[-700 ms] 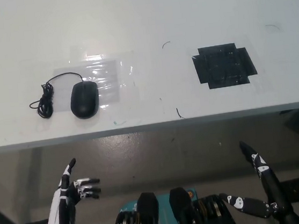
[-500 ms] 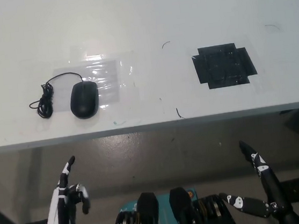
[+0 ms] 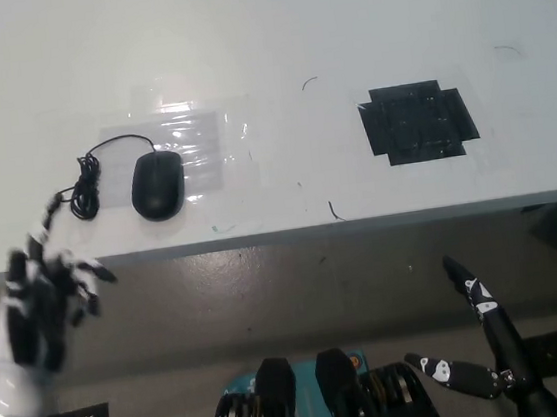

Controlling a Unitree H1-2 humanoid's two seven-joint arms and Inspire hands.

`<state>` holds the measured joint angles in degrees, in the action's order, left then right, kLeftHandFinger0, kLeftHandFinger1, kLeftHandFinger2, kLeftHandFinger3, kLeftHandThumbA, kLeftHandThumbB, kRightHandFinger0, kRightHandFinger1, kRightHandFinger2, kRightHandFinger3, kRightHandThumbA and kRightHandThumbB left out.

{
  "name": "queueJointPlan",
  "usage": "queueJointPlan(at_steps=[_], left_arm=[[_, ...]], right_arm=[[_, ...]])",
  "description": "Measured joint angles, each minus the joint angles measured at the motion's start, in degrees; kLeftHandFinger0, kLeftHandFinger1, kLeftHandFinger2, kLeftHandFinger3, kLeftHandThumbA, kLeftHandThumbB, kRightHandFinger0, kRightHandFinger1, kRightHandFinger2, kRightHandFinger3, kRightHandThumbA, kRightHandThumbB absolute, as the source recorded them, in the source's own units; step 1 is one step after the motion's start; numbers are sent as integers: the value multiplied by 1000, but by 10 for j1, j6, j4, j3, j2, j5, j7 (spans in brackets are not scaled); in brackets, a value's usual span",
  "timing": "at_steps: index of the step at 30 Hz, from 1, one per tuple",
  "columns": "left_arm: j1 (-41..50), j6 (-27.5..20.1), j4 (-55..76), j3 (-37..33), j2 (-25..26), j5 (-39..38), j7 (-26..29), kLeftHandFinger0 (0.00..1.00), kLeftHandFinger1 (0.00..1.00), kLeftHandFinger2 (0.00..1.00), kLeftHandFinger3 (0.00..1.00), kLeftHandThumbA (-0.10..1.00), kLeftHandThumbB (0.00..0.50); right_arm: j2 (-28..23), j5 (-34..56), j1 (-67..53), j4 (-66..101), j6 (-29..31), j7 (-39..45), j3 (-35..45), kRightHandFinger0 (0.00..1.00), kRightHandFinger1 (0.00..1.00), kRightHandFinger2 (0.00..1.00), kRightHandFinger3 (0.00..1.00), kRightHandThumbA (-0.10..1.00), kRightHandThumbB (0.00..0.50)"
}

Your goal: The robot uses left hand to click on the left button of the black mouse, which is placed on the left area of the table

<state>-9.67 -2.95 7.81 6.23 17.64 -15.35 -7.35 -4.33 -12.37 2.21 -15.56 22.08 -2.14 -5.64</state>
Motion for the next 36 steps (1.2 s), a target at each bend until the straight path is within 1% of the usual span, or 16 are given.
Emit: queueJointPlan(at_steps=[3,8,10,13,15,17,19,20,22,23,27,28,29,30,34,36], left_arm=[[-48,37,-2,1,55,-23,-16,0,0,153,1000,1000,386],[-154,98,-52,-20,130,-62,-55,0,0,22,1000,1000,352],[-209,119,-88,-43,157,-71,-73,0,0,0,1000,1000,373],[-280,145,-142,-78,180,-75,-97,0,0,38,1000,1000,388],[-334,164,-187,-114,190,-72,-120,0,14,180,1000,1000,410],[-370,176,-219,-140,192,-68,-140,20,114,410,1000,1000,420],[-418,192,-274,-186,192,-57,-168,77,221,539,1000,1000,408],[-434,197,-291,-202,192,-53,-179,93,244,554,1000,1000,420],[-463,207,-330,-238,192,-41,-201,130,272,556,1000,1000,413],[-473,210,-343,-252,192,-36,-209,119,254,511,1000,1000,424],[-526,228,-425,-334,190,-5,-258,121,280,542,1000,1000,428],[-536,229,-441,-350,190,2,-268,31,228,543,1000,1000,410],[-547,231,-461,-371,190,11,-279,1,199,537,1000,1000,404],[-560,232,-484,-392,189,21,-292,0,185,535,1000,1000,403],[-606,231,-579,-471,184,64,-341,0,33,375,1000,1000,349],[-625,229,-615,-499,182,85,-363,0,11,348,1000,1000,373]], right_arm=[[0,0,0,-1,0,0,0,1000,1000,1000,1000,1000,146],[0,-1,0,-1,-1,0,0,1000,1000,1000,1000,1000,150],[0,-1,-1,-1,-1,0,1,1000,1000,1000,1000,1000,149],[0,-1,-1,-1,-1,0,1,1000,1000,1000,1000,1000,140],[0,-1,-2,-1,-2,0,1,1000,1000,1000,1000,1000,140],[0,-1,-2,-1,-2,0,1,1000,1000,1000,1000,1000,144],[0,-1,-2,-1,-2,0,1,1000,1000,1000,1000,1000,150],[0,-1,-2,-1,-2,0,1,1000,1000,1000,1000,1000,149],[0,-1,-2,-1,-2,0,1,1000,1000,1000,1000,1000,159],[0,-1,-2,-1,-2,0,1,1000,1000,1000,1000,1000,161],[-1,-1,-2,-1,-6,1,1,1000,1000,1000,1000,1000,163],[-1,-1,-2,-1,-7,1,1,1000,1000,1000,1000,1000,162],[-1,-1,-2,-1,-7,1,1,1000,1000,1000,1000,1000,159],[-1,-1,-2,0,-8,2,1,1000,1000,1000,1000,1000,160],[-2,-1,-2,2,-9,3,2,1000,1000,1000,1000,1000,171],[-2,-1,-2,3,-10,4,2,1000,1000,1000,1000,1000,174]])
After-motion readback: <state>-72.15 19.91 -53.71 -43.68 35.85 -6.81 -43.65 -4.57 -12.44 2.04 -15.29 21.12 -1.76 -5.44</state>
